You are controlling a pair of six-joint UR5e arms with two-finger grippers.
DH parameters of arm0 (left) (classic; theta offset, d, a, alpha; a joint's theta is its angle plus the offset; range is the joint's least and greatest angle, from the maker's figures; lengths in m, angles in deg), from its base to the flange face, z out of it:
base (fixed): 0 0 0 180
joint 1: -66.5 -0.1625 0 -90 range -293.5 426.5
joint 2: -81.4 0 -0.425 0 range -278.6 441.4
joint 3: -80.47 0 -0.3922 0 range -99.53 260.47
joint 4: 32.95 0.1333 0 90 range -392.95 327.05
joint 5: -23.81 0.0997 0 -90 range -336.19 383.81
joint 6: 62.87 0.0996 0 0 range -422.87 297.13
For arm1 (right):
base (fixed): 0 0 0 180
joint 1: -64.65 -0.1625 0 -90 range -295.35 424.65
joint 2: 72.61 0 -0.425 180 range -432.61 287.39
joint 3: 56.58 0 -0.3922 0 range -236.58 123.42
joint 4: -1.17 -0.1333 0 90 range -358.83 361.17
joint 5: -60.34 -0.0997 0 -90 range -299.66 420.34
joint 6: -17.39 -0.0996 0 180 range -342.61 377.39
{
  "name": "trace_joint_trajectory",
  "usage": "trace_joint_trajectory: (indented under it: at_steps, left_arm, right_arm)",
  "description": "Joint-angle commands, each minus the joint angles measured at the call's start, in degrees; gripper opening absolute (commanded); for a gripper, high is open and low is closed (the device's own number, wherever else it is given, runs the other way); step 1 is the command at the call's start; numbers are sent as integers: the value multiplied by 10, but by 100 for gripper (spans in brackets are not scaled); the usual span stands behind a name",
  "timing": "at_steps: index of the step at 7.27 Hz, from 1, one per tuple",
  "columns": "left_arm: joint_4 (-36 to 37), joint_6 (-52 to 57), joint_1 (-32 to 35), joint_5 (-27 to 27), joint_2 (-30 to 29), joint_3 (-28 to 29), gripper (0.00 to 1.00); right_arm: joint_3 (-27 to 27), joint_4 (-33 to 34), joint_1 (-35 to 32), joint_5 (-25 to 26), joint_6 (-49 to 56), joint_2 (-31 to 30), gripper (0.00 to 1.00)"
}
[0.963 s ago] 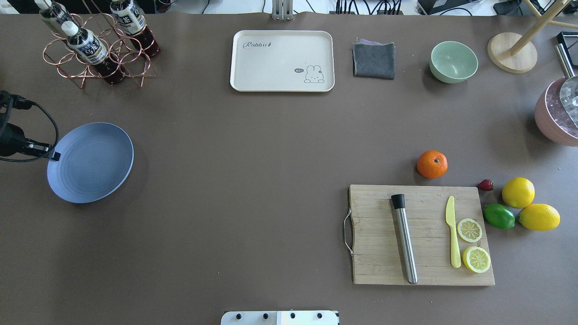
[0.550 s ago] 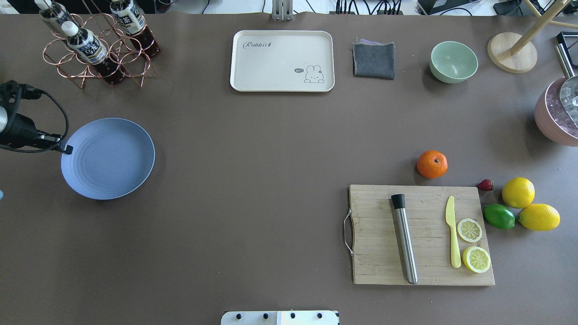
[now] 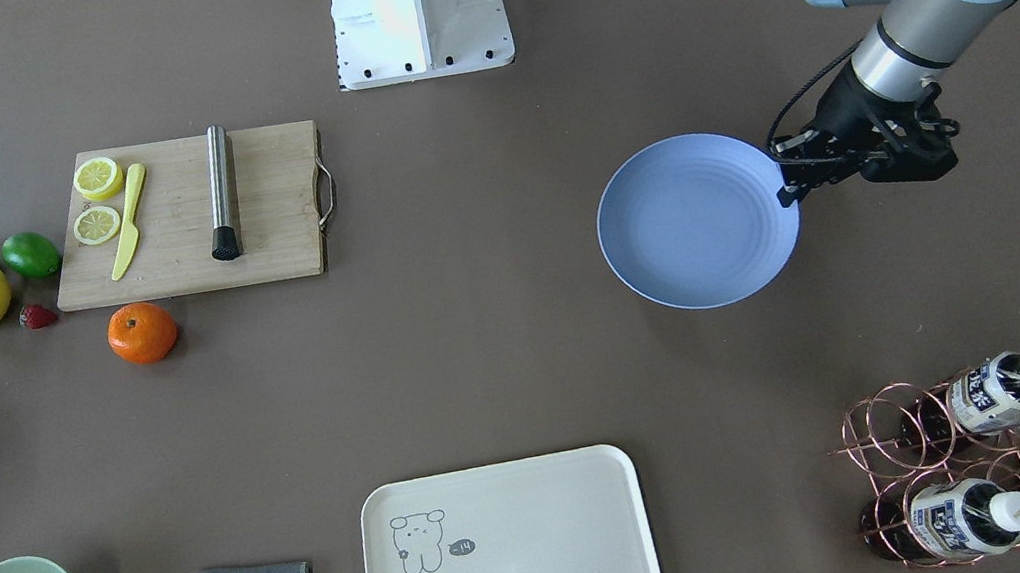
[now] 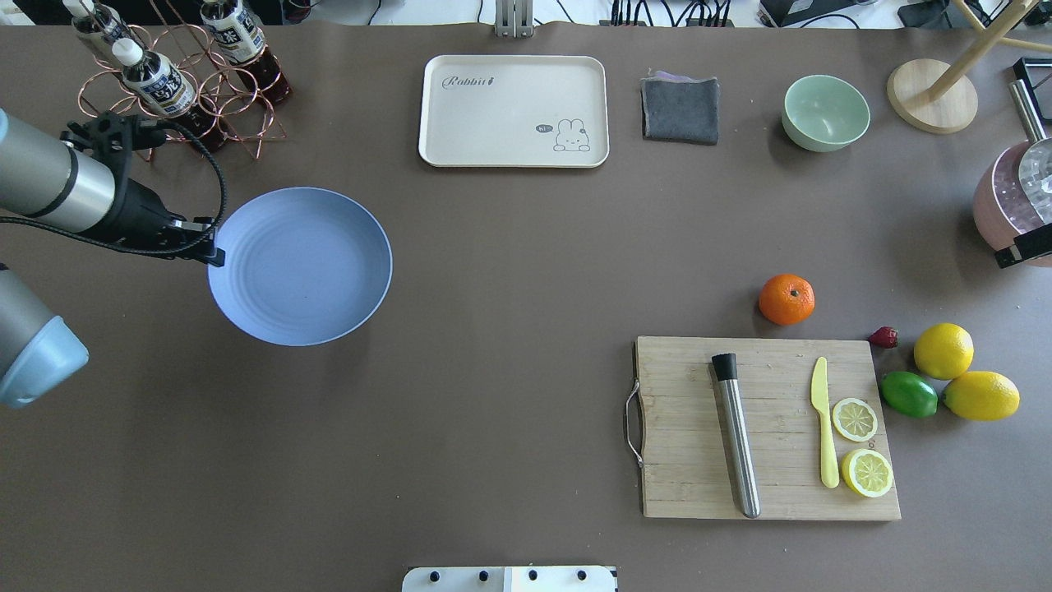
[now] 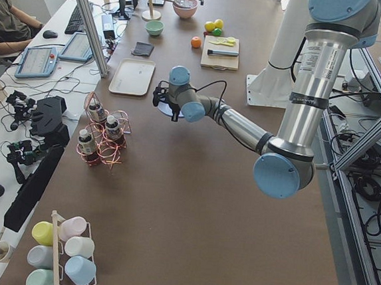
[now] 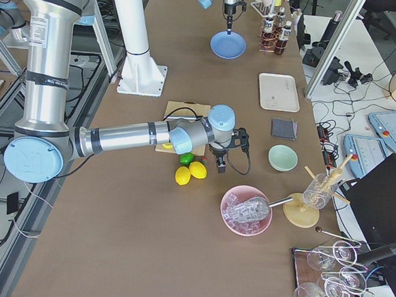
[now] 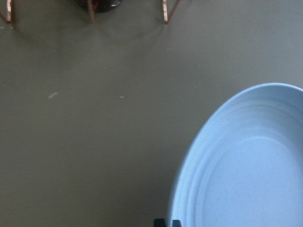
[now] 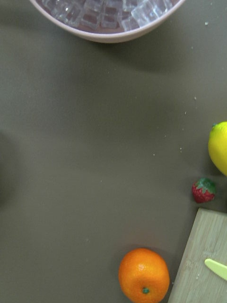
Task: Pick orange to plate
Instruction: 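Push the blue plate inward with the left gripper while the right arm approaches the orange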
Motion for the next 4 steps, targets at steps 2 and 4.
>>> trace_joint_trajectory:
  at_steps: [2, 4]
  left_arm:
    - [16, -181, -174, 122, -140, 35, 0]
    - [8, -198, -217, 176, -192, 98, 0]
  right_arm:
    - [-1, -50, 176, 114, -244, 83, 98]
    - [16, -48, 241, 169, -286, 115, 97]
